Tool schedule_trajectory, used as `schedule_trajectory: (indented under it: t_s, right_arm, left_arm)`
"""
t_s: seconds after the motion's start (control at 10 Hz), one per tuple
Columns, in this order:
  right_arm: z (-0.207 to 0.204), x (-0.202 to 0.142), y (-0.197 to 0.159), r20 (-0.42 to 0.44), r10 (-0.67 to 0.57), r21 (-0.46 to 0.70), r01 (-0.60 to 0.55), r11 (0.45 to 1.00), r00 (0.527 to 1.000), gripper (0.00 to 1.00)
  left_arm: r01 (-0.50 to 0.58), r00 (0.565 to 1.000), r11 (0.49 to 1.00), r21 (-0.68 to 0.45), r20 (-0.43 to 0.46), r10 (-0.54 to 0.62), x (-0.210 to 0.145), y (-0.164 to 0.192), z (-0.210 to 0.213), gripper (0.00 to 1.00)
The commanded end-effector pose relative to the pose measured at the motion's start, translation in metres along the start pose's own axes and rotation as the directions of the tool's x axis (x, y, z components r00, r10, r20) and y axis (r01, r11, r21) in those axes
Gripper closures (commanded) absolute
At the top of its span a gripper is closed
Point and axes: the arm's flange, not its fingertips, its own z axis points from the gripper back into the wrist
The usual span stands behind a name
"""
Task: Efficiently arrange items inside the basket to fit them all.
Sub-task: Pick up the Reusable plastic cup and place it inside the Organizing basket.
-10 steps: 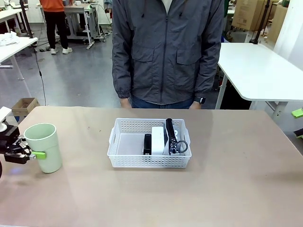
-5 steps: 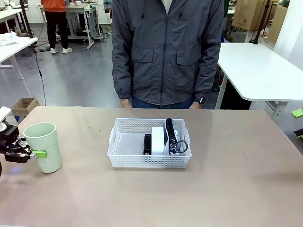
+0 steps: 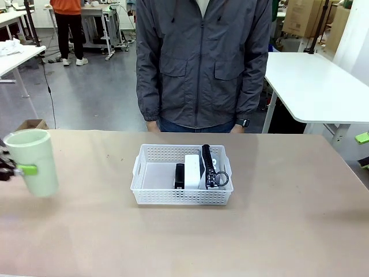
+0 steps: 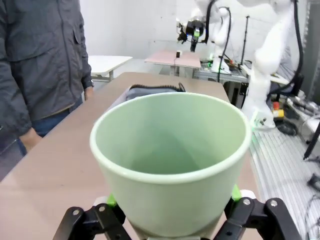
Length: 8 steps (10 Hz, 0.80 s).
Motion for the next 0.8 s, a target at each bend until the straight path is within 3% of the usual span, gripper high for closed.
schedule_trajectory:
  t_s: [0.0, 0.1, 0.2, 0.3, 0.4, 0.5, 0.6, 0.7]
  right_arm:
    - [0.004, -0.003, 0.001, -0.014, 0.005, -0.007, -0.005, 1.0, 1.0, 0.0]
    - [0.004, -0.003, 0.001, -0.014, 0.005, -0.007, -0.005, 1.0, 1.0, 0.0]
    - [0.004, -0.003, 0.001, -0.014, 0.005, -0.007, -0.005, 1.0, 1.0, 0.0]
    - [0.004, -0.003, 0.001, -0.014, 0.005, -0.007, -0.005, 1.0, 1.0, 0.0]
    - [0.004, -0.003, 0.001, -0.014, 0.005, -0.007, -0.005, 1.0, 1.0, 0.0]
    - [0.004, -0.003, 0.001, -0.014, 0.005, -0.007, -0.005, 1.0, 1.0, 0.0]
    - [0.004, -0.003, 0.001, -0.014, 0.005, -0.007, -0.005, 1.0, 1.0, 0.0]
    - [0.004, -0.003, 0.001, -0.014, 0.005, -0.007, -0.005, 1.0, 1.0, 0.0]
  left_arm:
    - [-0.069, 0.998, 0.993, 0.099, 0.001, 0.069, 0.054, -0.05, 0.021, 1.0]
    - [-0.049, 0.999, 0.986, 0.158, -0.005, 0.05, 0.069, -0.073, 0.026, 1.0]
    - [0.01, 1.0, 0.985, 0.171, 0.019, -0.013, 0.081, -0.096, 0.028, 0.71]
    - [0.06, 0.997, 0.981, 0.182, 0.036, -0.068, 0.086, -0.108, 0.028, 0.71]
    - [0.074, 0.995, 0.979, 0.189, 0.05, -0.085, 0.086, -0.11, 0.029, 1.0]
    - [0.046, 0.994, 0.982, 0.185, 0.092, -0.064, 0.082, -0.108, 0.031, 0.65]
    - [0.056, 0.998, 0.981, 0.187, 0.014, -0.059, 0.1, -0.094, 0.052, 0.65]
    - [0.056, 0.998, 0.981, 0.187, 0.014, -0.059, 0.1, -0.094, 0.052, 0.65]
